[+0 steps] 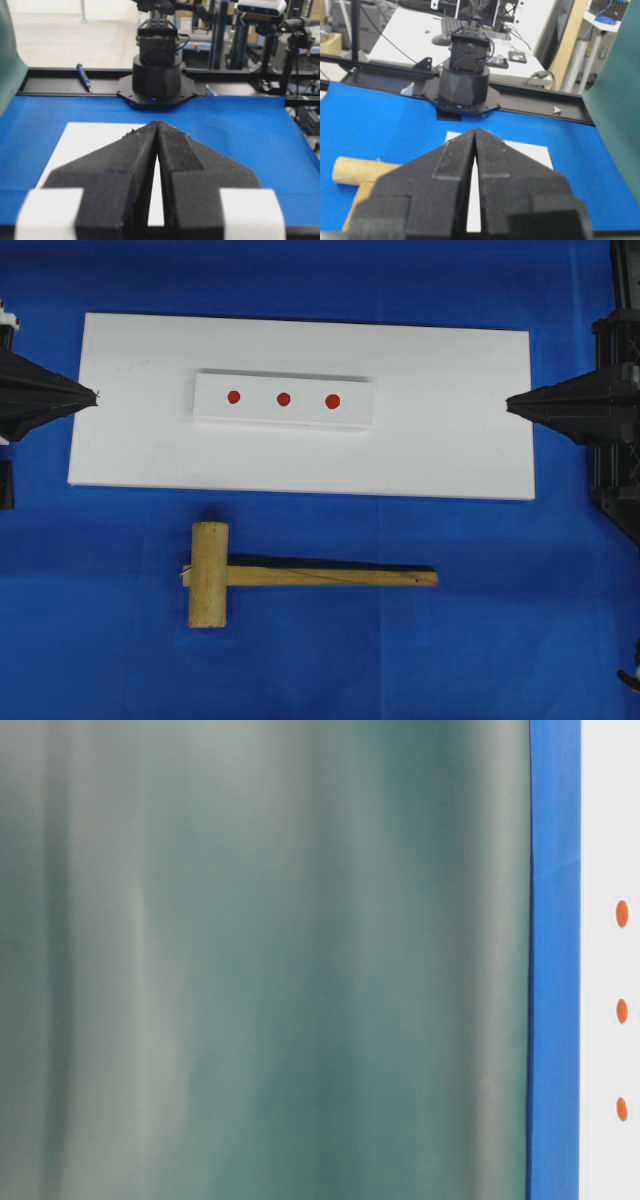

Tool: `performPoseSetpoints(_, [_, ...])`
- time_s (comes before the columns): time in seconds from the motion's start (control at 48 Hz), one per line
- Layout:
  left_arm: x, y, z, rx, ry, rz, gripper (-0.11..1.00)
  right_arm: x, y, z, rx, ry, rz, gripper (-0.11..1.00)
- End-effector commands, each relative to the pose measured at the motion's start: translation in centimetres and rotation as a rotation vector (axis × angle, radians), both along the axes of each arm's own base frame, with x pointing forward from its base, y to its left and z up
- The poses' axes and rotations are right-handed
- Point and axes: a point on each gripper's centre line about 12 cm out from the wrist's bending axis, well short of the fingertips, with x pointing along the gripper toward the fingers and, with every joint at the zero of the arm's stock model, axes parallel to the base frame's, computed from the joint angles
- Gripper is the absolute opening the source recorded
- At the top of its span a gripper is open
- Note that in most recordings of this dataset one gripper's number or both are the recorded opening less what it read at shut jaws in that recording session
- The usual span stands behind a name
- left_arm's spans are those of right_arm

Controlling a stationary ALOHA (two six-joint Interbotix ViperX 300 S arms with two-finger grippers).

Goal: Hit the mark with a hammer.
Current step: 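Move the right gripper toward the wooden mallet's handle below the board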

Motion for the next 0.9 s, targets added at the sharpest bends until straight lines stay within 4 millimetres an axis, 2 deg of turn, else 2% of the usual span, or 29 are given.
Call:
performPoseSetpoints(0.0, [0.3, 0.1, 0.6, -0.006, -0.006, 0.006, 0.00, 0.4, -0.1, 0.5, 0.003, 0.002, -0.003, 0.00])
performPoseSetpoints(0.104, [0.2, 0.2, 0.5, -0.007, -0.002, 0.008, 0.00, 1.0, 0.0, 0.5, 0.006, 0.044, 0.000, -0.06])
performPoseSetpoints(0.229, [0.3, 0.2, 0.3, -0.011, 0.017, 0.008, 0.00, 1.9, 0.6, 0.3, 0.020, 0.092, 0.030, -0.06])
performPoseSetpoints(0.521, [0.3, 0.2, 0.0, -0.015, 0.037, 0.009, 0.00, 4.7, 4.0, -0.9, 0.110, 0.198, 0.157, -0.06])
performPoseSetpoints(0.605, [0.3, 0.3, 0.0, -0.017, 0.037, 0.016, 0.00, 5.8, 5.0, -1.6, 0.142, 0.237, 0.185, -0.03])
performPoseSetpoints(0.667, [0.3, 0.4, -0.1, -0.016, 0.038, 0.019, 0.00, 6.6, 5.5, -2.3, 0.173, 0.263, 0.193, 0.04])
performPoseSetpoints(0.751, [0.3, 0.5, -0.2, -0.017, 0.043, 0.027, 0.00, 7.8, 5.8, -3.4, 0.224, 0.313, 0.185, 0.19])
performPoseSetpoints(0.834, [0.3, 0.6, -0.3, -0.016, 0.046, 0.029, 0.00, 9.5, 6.3, -4.6, 0.260, 0.373, 0.175, 0.40])
performPoseSetpoints(0.876, [0.3, 0.6, -0.4, -0.017, 0.047, 0.030, 0.00, 10.4, 6.5, -5.2, 0.269, 0.400, 0.171, 0.55])
